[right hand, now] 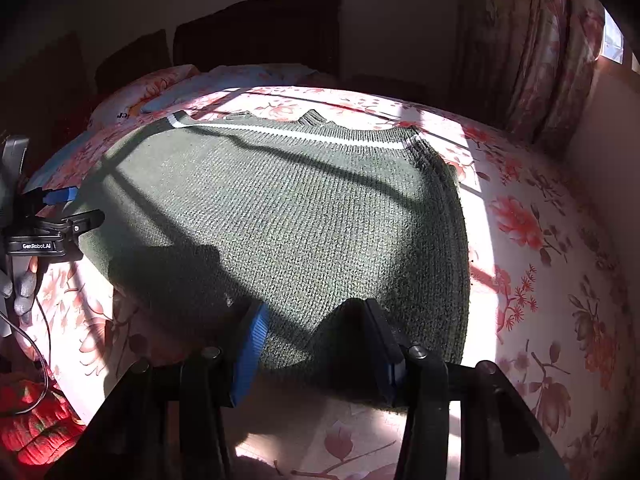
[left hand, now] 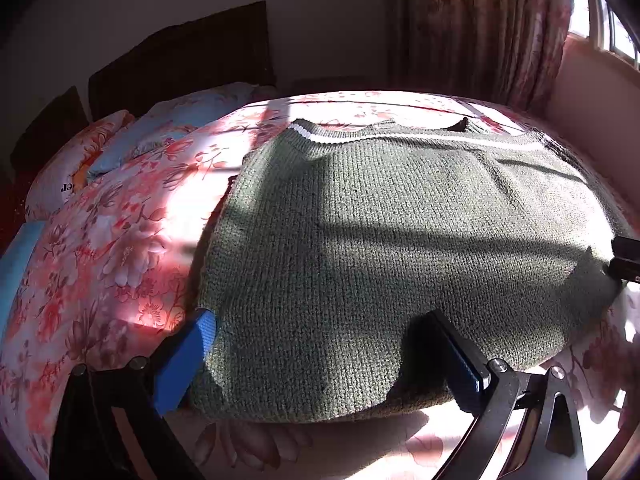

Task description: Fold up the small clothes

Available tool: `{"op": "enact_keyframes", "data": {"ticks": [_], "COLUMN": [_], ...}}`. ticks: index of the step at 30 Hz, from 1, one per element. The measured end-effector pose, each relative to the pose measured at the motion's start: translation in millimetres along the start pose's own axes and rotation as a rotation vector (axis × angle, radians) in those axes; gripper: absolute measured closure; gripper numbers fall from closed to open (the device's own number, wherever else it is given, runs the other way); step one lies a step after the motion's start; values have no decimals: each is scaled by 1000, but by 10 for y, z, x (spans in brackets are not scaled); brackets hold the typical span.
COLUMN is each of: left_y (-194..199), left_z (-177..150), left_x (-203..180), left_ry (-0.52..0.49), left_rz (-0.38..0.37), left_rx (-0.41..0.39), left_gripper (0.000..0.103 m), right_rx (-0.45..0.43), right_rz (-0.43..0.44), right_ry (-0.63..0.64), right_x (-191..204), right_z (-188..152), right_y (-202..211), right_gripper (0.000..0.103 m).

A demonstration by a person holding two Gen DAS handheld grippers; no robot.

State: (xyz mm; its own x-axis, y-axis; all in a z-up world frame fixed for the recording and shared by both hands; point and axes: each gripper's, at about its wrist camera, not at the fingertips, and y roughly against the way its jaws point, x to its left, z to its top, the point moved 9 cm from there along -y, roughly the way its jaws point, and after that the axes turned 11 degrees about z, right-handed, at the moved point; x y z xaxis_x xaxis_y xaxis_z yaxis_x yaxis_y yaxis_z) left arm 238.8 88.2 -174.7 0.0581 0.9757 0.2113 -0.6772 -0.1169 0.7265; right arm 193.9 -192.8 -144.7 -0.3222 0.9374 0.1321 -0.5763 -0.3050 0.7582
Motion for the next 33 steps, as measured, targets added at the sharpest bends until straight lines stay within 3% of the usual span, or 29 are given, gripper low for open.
{"op": "enact_keyframes", "data": {"ticks": [4, 7, 9, 14, 19, 25, 28, 31, 33], "left_y": [131, 286, 392, 413, 254, 31, 26, 26, 31], "left_z": [38, 117, 158, 190, 254, 145, 124, 106, 102], "left_x": [3, -50, -76, -194, -475, -579, -587, -603, -611], "left_ry": [26, 14, -7, -27, -67, -78, -84, -82, -86], "left_rz": [-4, -7, 0, -18, -28, -60, -77, -89, -85], "left_rx": [-6, -39, -63, -60, -42, -4, 0, 3, 1], "left_gripper": [0, 0, 0, 0, 0, 0, 0, 0, 0], "right_rx": [-27, -52, -56, -64, -31, -186, -264, -308, -302], "right_rz": [-24, 58, 131, 148, 143, 243, 252, 335, 337], "right_ry": [18, -13, -96, -302, -493, -603, -668, -775, -773], "right_x": [91, 235, 259, 72, -256, -415, -468, -463, -436], "right_z": [124, 155, 42, -411, -639, -400, -234, -66, 82], "right_y": [129, 246, 338, 619, 471, 321, 211, 60, -46], "right_gripper": [55, 55, 54, 53, 53, 50, 50, 48, 47]}}
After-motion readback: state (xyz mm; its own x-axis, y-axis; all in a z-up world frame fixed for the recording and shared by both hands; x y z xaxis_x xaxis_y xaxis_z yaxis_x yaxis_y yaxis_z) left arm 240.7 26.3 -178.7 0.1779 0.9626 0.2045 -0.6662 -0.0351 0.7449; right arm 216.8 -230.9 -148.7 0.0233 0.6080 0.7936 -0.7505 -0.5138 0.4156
